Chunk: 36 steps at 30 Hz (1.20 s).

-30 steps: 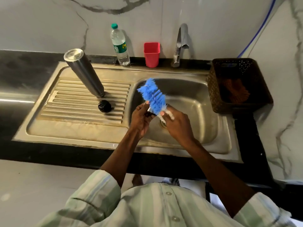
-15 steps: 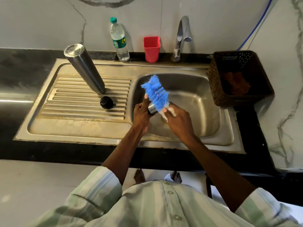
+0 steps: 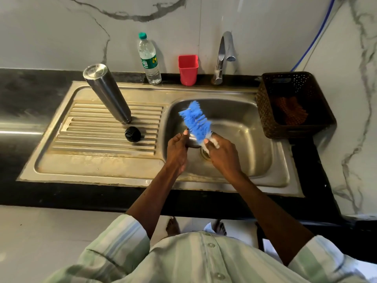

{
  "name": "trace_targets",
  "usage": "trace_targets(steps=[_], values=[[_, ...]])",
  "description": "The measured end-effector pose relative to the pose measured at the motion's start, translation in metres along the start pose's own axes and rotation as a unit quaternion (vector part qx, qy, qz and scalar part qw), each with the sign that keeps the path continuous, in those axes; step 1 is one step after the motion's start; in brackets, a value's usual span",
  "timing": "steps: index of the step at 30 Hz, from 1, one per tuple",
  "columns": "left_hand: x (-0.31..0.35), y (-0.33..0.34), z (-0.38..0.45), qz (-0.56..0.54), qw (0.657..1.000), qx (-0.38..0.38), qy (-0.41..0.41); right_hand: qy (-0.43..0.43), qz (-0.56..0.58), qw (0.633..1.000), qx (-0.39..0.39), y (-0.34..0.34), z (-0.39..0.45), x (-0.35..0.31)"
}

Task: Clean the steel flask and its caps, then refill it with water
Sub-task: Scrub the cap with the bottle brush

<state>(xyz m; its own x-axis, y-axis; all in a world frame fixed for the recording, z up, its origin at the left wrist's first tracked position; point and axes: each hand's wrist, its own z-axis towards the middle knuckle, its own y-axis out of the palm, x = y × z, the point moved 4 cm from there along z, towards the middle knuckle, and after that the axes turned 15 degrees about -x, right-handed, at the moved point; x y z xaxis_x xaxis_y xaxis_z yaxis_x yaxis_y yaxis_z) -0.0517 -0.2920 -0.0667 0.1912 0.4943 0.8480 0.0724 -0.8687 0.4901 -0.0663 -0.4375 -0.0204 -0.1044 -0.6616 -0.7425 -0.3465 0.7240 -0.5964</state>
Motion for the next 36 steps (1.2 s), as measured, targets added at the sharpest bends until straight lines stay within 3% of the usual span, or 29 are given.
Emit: trace_targets(steps=[2,6,11,15,18,22,26,30,34,36], values=[[0.003,0.0,0.001,0.002,1.0,-0.005,-0.005,-0.022,-0.041,0.999,-0.024,0.005,-0.006,-0.006],[0.004,-0.001,0.001,0.047,0.999,0.0,0.016,0.019,0.013,0.999,0.022,-0.008,0.009,0.003],[0.006,-0.009,0.0,0.068,0.997,-0.033,0.0,-0.002,-0.063,0.998,-0.006,-0.002,-0.004,0.0],[0.016,-0.005,-0.004,0.174,0.979,-0.101,0.016,0.022,-0.029,0.999,0.008,-0.017,0.01,0.011],[0.027,-0.005,-0.004,0.246,0.962,-0.117,0.014,-0.016,-0.077,0.997,-0.016,-0.009,-0.001,0.001],[0.034,-0.004,-0.001,0.303,0.942,-0.144,0.017,0.012,-0.028,1.0,-0.002,-0.017,0.011,0.009],[0.038,-0.009,-0.002,0.294,0.946,-0.131,0.028,-0.023,-0.073,0.997,-0.019,-0.009,0.001,-0.001],[0.039,-0.004,-0.004,0.305,0.94,-0.148,0.04,0.006,-0.024,1.0,0.002,-0.018,0.014,0.008],[0.043,-0.009,-0.005,0.285,0.947,-0.139,0.043,-0.035,-0.052,0.998,-0.017,-0.006,0.001,0.0],[0.043,-0.008,-0.004,0.292,0.944,-0.147,0.043,-0.017,-0.02,1.0,-0.007,-0.009,0.007,0.004]])
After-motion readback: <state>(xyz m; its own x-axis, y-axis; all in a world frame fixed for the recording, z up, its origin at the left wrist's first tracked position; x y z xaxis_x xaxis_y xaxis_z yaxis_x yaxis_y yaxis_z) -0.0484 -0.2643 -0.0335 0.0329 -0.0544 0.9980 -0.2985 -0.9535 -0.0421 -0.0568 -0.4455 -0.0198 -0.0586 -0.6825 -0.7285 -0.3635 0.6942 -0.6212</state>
